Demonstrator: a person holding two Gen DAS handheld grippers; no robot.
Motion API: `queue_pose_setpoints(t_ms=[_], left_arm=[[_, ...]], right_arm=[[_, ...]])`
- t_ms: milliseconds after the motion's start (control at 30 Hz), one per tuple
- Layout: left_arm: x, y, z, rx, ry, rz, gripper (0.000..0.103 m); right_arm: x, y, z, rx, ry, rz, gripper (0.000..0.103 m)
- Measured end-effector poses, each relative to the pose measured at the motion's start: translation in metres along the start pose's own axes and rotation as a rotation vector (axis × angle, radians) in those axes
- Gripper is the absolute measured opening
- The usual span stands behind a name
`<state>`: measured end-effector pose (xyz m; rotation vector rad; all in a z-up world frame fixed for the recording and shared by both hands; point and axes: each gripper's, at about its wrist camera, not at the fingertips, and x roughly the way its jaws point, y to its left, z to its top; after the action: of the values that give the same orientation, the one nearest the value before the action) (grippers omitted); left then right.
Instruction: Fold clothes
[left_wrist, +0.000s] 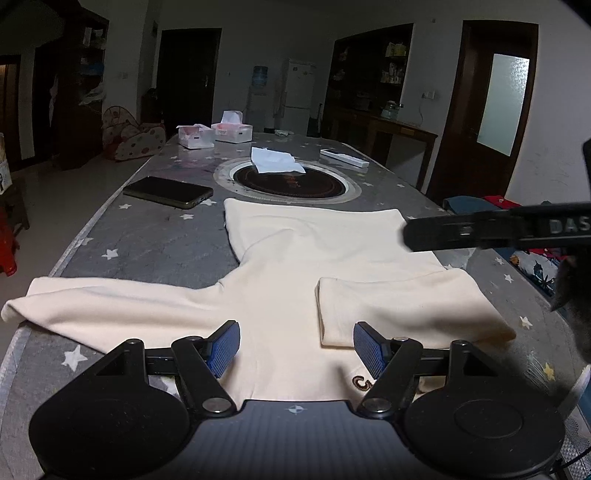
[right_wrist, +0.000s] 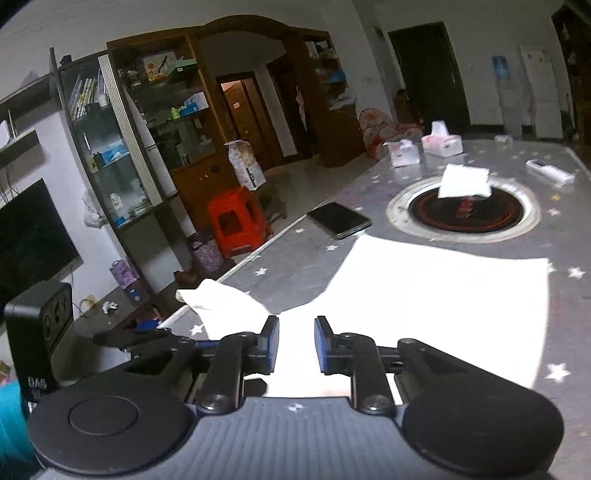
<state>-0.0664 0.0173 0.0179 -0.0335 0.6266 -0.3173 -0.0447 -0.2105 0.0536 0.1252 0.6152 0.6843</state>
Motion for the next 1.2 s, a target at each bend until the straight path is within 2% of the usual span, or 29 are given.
queue_pose_setpoints(t_ms=[100, 167, 233, 300, 400, 467, 533, 633, 733, 767, 933, 1000, 1067, 1200], left_arm=[[0.005, -0.005, 0.001, 0.014, 0.003, -0.027, 0.068], [0.013, -0.01, 0.004, 0.028, 0.016, -0.045, 0.058], [0.021, -0.015, 0.005, 0.041, 0.03, -0.055, 0.053], [0.032, -0.021, 0.006, 0.053, 0.052, -0.059, 0.051], [0.045, -0.029, 0.007, 0.081, 0.076, -0.057, 0.049], [0.051, -0.033, 0.005, 0.099, 0.09, -0.055, 0.037], [0.054, -0.035, 0.004, 0.111, 0.094, -0.04, 0.031], [0.056, -0.035, 0.004, 0.115, 0.096, -0.023, 0.01], [0.054, -0.033, 0.008, 0.109, 0.088, -0.013, 0.006], [0.052, -0.034, 0.01, 0.113, 0.08, -0.011, 0.006], [0.044, -0.036, 0.015, 0.108, 0.068, -0.014, 0.009], [0.042, -0.036, 0.014, 0.11, 0.071, 0.0, 0.018], [0.043, -0.036, 0.011, 0.108, 0.083, 0.015, 0.039], [0.05, -0.035, 0.006, 0.095, 0.115, 0.028, 0.04]], right_arm=[[-0.018, -0.017, -0.009, -0.015, 0.015, -0.102, 0.024], [-0.03, -0.03, -0.016, -0.027, 0.034, -0.182, 0.029], [-0.041, -0.041, -0.028, -0.026, 0.065, -0.243, 0.032], [-0.052, -0.048, -0.041, -0.022, 0.093, -0.29, 0.043], [-0.064, -0.048, -0.059, -0.054, 0.125, -0.35, 0.05], [-0.067, -0.048, -0.067, -0.065, 0.134, -0.373, 0.055], [-0.066, -0.05, -0.071, -0.048, 0.136, -0.369, 0.055], [-0.064, -0.052, -0.079, -0.033, 0.145, -0.36, 0.057], [-0.06, -0.05, -0.084, -0.041, 0.146, -0.357, 0.06], [-0.059, -0.049, -0.085, -0.045, 0.144, -0.357, 0.063], [-0.054, -0.046, -0.088, -0.054, 0.123, -0.382, 0.064], [-0.053, -0.046, -0.089, -0.053, 0.118, -0.388, 0.066], [-0.053, -0.046, -0.09, -0.058, 0.116, -0.395, 0.068], [-0.052, -0.047, -0.092, -0.058, 0.114, -0.402, 0.07]])
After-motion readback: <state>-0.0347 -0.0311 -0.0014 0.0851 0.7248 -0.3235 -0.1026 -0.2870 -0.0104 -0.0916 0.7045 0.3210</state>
